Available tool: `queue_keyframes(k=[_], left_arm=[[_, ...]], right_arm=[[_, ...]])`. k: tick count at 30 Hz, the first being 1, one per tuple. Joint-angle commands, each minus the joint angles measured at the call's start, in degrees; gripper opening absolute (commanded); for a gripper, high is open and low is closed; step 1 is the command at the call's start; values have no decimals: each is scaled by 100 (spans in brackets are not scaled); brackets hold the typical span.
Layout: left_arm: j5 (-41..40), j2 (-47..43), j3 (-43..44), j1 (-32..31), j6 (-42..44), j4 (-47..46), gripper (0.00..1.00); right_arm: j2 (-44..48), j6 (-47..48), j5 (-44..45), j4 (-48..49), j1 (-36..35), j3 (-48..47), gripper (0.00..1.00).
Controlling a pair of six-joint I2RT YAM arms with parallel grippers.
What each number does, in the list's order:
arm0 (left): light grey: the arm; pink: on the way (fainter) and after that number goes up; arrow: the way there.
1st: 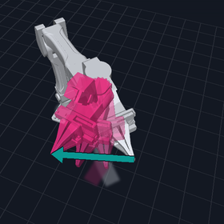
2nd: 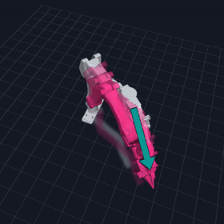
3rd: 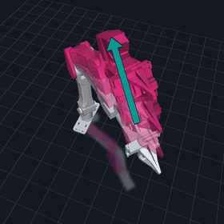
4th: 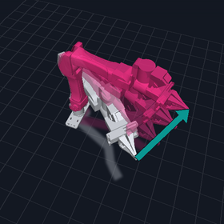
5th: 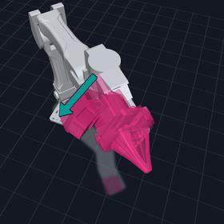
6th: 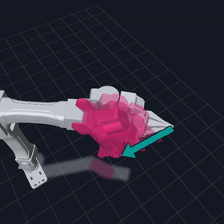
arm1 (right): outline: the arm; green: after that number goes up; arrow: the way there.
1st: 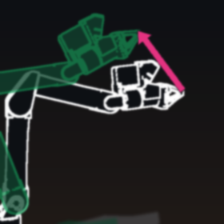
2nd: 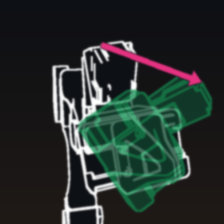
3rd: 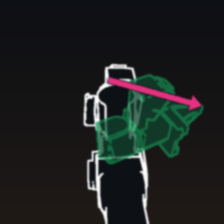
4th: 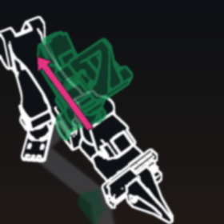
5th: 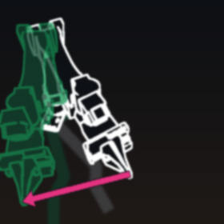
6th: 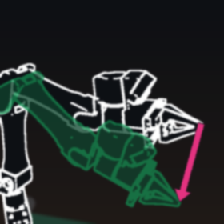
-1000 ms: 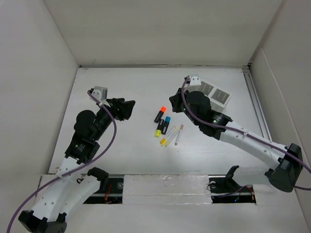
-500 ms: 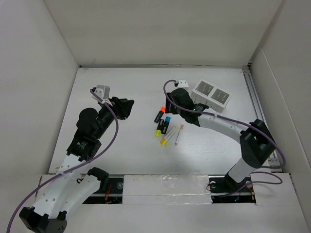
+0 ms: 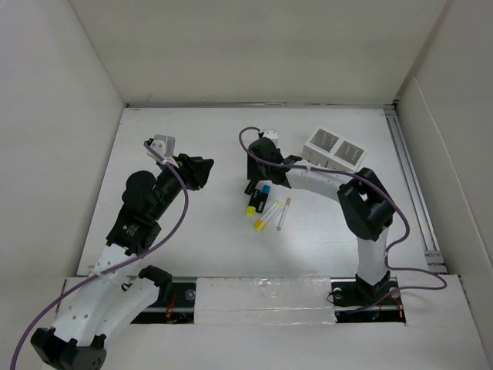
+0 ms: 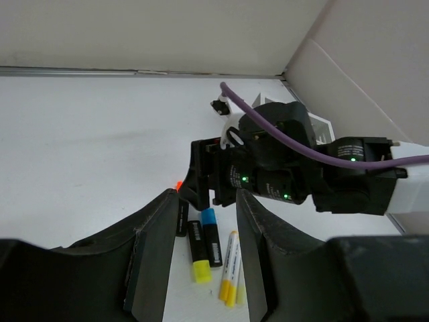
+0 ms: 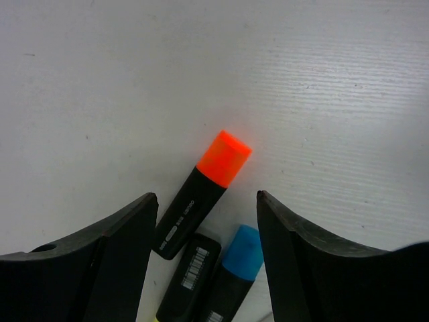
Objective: Organize the desk
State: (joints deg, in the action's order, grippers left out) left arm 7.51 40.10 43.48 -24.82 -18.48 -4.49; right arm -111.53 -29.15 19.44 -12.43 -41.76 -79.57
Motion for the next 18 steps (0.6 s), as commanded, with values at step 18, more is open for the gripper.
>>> queue_keyframes(k=[18], left_arm=[[277,-99,20,-41,-59,-395,37]], right_arm=[[-1090,-584,420,-462,-139,-1007,57]])
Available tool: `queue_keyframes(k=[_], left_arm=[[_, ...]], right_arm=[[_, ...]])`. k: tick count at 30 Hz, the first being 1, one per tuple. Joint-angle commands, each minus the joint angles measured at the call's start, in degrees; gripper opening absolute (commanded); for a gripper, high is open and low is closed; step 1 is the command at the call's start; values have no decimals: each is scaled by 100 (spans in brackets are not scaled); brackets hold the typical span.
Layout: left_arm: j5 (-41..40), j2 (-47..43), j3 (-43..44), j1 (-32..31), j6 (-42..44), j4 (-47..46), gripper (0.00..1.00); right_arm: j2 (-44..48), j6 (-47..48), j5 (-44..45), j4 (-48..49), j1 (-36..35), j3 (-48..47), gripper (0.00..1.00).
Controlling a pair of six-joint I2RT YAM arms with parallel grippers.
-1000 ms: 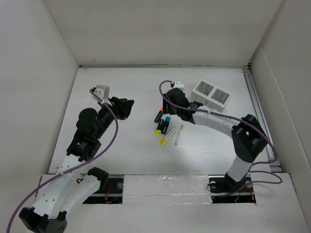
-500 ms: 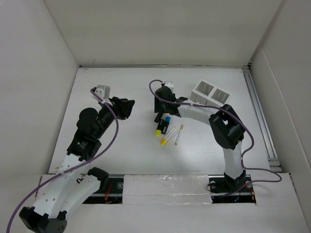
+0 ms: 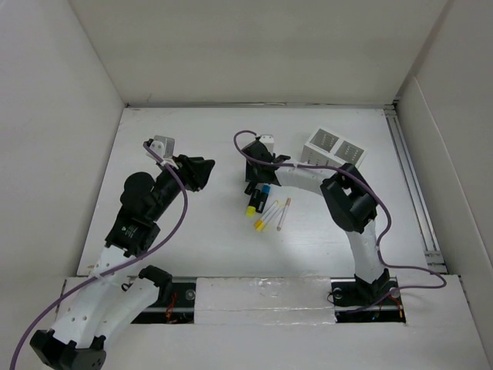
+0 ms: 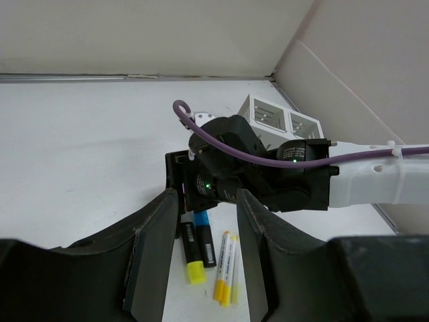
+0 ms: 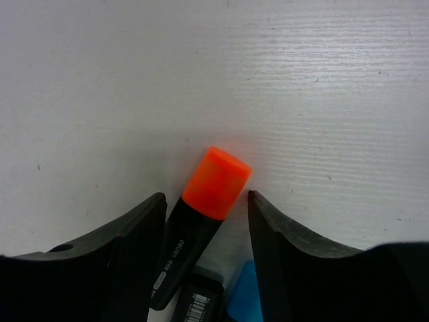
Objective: Organize the desk
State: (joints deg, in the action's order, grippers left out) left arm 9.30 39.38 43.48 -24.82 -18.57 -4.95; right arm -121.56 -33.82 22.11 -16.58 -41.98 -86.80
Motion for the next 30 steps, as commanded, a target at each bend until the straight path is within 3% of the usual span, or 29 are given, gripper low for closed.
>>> queue_keyframes(k=[1,7,10,12,16,24,30], left_arm=[[124,-18,37,-41,-68,-323,37],[142,-36,20,-41,-77,-349,37],[230,-70,29,-41,-86,-366,37],[134,-140,2,-41,-77,-375,37],[247,-70,37,-41,-77,-340,36],[309,-79,29,-41,-86,-349,36],[291,-88,28,-41,-94,-340,36]], right_arm=[[-131,-124,171,-47,-118,-328,57],[-395,-142,206,5,-223,-530,55],[-465,-194,224,41,-223,-627,40],[-396,-256,93,110,-223,-592,20],[-123,-212,101,453,-285,-400,13],[1221,-265,-611,2043,-285,286,10],[2495,190,406,2194,-127,769,10]])
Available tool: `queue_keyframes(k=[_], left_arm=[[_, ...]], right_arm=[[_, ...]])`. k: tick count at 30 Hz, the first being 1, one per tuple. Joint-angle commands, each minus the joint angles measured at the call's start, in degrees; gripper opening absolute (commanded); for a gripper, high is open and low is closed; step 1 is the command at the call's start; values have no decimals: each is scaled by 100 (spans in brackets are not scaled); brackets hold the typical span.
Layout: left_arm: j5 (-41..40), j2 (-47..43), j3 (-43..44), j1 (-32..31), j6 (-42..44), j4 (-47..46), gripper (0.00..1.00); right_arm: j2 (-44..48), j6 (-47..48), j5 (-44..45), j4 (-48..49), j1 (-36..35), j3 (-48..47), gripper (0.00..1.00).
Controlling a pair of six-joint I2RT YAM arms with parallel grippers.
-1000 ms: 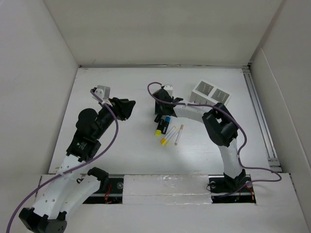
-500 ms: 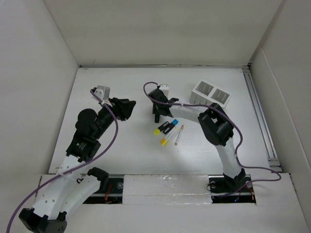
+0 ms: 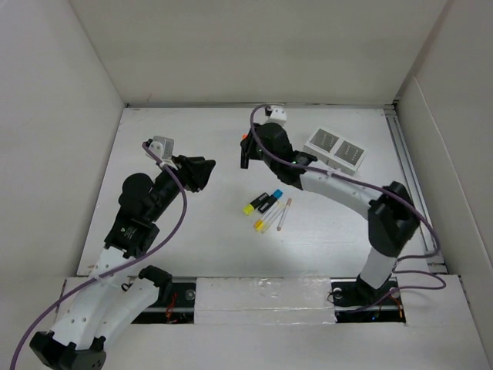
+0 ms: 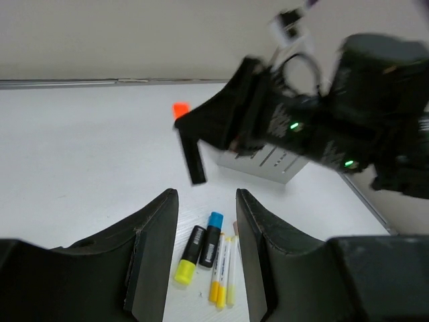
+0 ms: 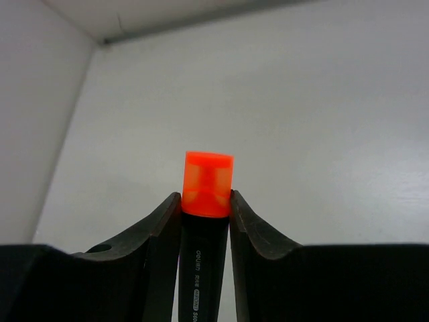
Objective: Organize the desk
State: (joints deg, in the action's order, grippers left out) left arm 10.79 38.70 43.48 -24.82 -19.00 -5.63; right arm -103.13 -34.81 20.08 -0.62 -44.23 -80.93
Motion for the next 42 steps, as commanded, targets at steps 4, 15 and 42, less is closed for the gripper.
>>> queue_keyframes(k=[4,15,42], left_arm=[[161,-134,-24,-41,-77,-351,36],[300,-55,11,-41,-103,-334,36],[257,85,20,-41,-103,-369,36]], right_arm=[[1373,571,1638,660,642,673,10],[1884,748,2659,678,2207,1430,9],[1533,607,2449,256,3403,1800,9]])
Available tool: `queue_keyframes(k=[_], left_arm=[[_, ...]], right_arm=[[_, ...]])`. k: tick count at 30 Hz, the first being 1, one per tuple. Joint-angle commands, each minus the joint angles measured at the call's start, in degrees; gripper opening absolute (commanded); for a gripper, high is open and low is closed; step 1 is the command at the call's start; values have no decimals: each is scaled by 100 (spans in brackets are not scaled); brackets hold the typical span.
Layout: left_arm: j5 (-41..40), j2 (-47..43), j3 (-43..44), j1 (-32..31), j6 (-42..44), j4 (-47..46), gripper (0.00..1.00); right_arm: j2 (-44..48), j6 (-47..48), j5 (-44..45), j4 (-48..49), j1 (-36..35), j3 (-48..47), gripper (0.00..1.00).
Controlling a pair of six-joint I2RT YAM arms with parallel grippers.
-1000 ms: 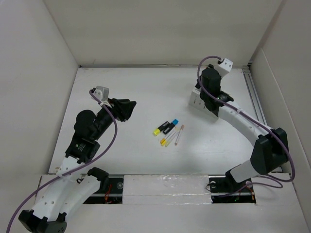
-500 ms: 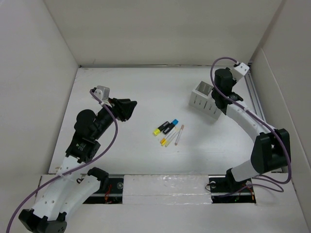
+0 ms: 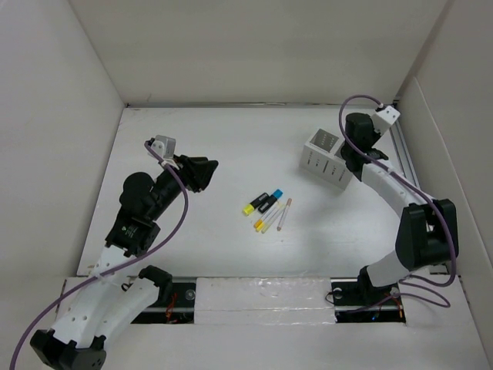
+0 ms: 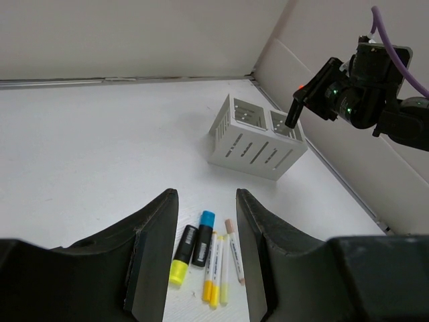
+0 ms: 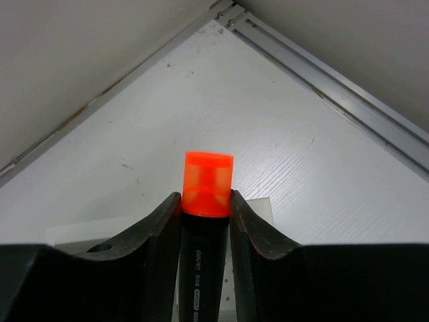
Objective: Organize the desk
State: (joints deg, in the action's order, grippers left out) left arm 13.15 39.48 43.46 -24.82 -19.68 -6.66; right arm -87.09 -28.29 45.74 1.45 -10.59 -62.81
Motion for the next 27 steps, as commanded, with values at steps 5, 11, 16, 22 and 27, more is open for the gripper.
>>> queue_keyframes(k=[5,11,16,22,27], left_arm=[[66,-11,22,-41,-36,-284,36],[65,33,48,-41,-1,-266,36],[-49,121,101,-41,26,-196,37],[-128,155,101,-41,43,-231,37],[-163,103,83,-41,78,-222,37]], right_arm=[[-107,157,-407,311,-153,-144,9],[-598,465,-540,251,-330,-758,10],[-1151,535,-522,189,-435,-1040,11],[-1328,623,-504,312,-558,-1269,11],[-1539,781,-355,320,-733,-1436,13]])
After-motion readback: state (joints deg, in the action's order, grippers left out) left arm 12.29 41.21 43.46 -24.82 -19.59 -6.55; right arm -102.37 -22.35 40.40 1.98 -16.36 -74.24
